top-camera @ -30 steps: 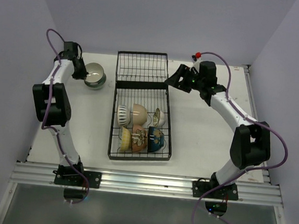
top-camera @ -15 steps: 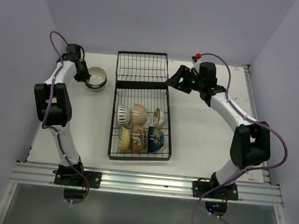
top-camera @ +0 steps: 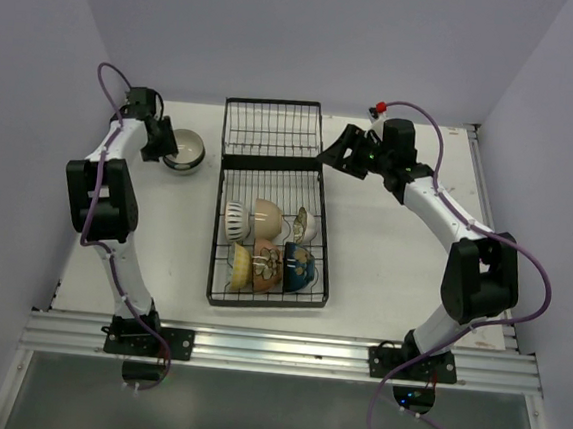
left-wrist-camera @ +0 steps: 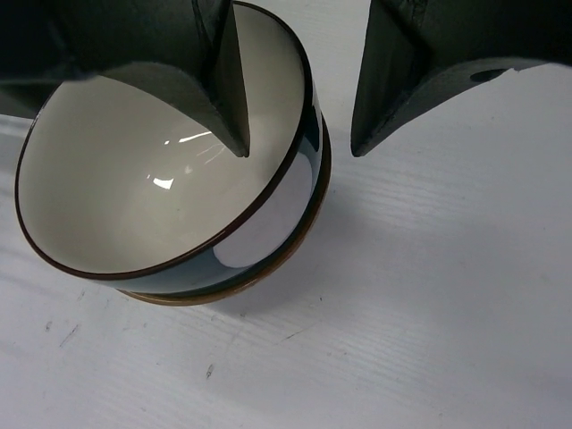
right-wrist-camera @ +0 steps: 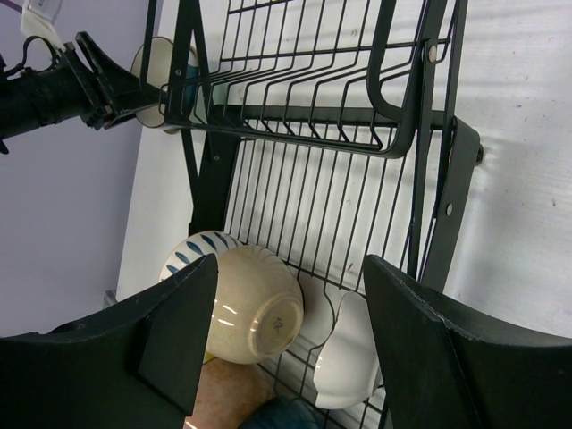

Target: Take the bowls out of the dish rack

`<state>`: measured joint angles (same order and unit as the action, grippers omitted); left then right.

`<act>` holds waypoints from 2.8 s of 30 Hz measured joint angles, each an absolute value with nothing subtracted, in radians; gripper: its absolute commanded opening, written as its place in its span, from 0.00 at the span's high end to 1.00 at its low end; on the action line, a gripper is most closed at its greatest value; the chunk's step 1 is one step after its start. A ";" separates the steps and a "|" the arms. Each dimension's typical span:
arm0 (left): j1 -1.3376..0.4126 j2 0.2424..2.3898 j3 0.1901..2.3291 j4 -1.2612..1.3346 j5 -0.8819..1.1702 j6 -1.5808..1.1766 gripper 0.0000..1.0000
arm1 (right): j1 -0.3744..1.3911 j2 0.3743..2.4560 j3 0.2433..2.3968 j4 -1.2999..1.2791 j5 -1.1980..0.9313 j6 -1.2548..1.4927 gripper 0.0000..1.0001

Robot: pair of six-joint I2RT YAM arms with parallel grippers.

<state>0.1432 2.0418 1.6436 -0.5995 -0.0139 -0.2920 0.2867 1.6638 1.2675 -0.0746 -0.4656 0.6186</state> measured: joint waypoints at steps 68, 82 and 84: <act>0.150 1.953 1.571 -0.539 -0.025 -0.271 0.89 | 0.286 1.657 1.268 -0.142 -0.471 0.596 0.40; 0.156 1.954 1.571 -0.539 -0.008 -0.271 0.28 | 0.286 1.657 1.268 -0.144 -0.472 0.594 0.36; 0.156 1.942 1.570 -0.539 -0.002 -0.271 0.25 | 0.286 1.657 1.268 -0.148 -0.472 0.593 0.34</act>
